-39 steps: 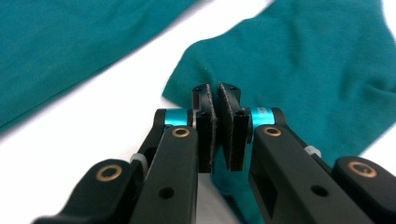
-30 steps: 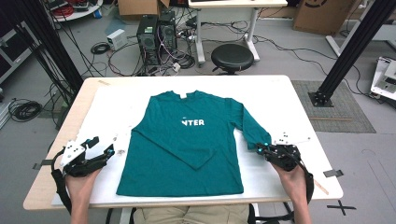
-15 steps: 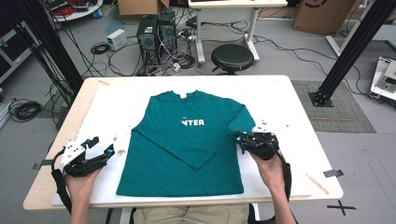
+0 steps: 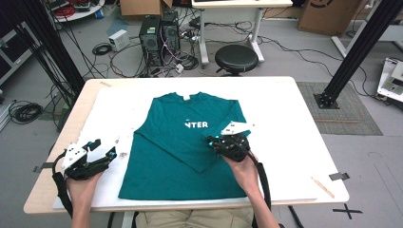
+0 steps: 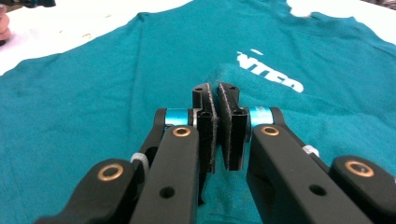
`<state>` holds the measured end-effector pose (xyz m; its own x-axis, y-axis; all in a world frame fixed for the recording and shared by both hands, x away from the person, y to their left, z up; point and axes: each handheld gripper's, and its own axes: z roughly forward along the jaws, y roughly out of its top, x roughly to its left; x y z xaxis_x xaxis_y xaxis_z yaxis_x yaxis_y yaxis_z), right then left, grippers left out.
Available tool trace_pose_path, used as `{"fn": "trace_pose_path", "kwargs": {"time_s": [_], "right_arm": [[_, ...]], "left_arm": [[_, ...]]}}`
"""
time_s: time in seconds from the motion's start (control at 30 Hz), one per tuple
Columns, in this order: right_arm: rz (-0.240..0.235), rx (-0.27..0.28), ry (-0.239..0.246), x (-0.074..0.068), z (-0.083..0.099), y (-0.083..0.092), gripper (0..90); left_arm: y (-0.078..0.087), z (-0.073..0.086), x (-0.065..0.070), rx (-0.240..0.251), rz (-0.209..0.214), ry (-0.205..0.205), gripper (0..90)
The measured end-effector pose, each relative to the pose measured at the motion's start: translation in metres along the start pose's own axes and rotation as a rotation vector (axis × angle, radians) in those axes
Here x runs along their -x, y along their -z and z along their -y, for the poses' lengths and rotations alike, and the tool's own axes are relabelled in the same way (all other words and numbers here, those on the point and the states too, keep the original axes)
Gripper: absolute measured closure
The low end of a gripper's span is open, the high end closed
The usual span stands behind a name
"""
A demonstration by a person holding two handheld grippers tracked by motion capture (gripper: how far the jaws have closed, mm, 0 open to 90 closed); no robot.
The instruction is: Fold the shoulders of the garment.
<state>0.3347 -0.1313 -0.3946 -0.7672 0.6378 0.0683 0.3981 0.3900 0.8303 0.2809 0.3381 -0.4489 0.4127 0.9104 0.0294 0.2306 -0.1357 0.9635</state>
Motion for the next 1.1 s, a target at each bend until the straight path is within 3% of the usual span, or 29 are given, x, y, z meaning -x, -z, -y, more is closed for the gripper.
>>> {"fn": "trace_pose_path", "kwargs": {"time_s": [0.47, 1.1], "right_arm": [[-0.089, -0.031, 0.053, -0.041, -0.018, -0.051, 87.2], [-0.174, -0.004, 0.038, -0.063, -0.025, -0.080, 87.2]], "left_arm": [[0.000, 0.000, 0.000, 0.001, 0.000, 0.001, 31.9], [0.000, 0.000, 0.000, -0.001, 0.000, -0.001, 32.0]]}}
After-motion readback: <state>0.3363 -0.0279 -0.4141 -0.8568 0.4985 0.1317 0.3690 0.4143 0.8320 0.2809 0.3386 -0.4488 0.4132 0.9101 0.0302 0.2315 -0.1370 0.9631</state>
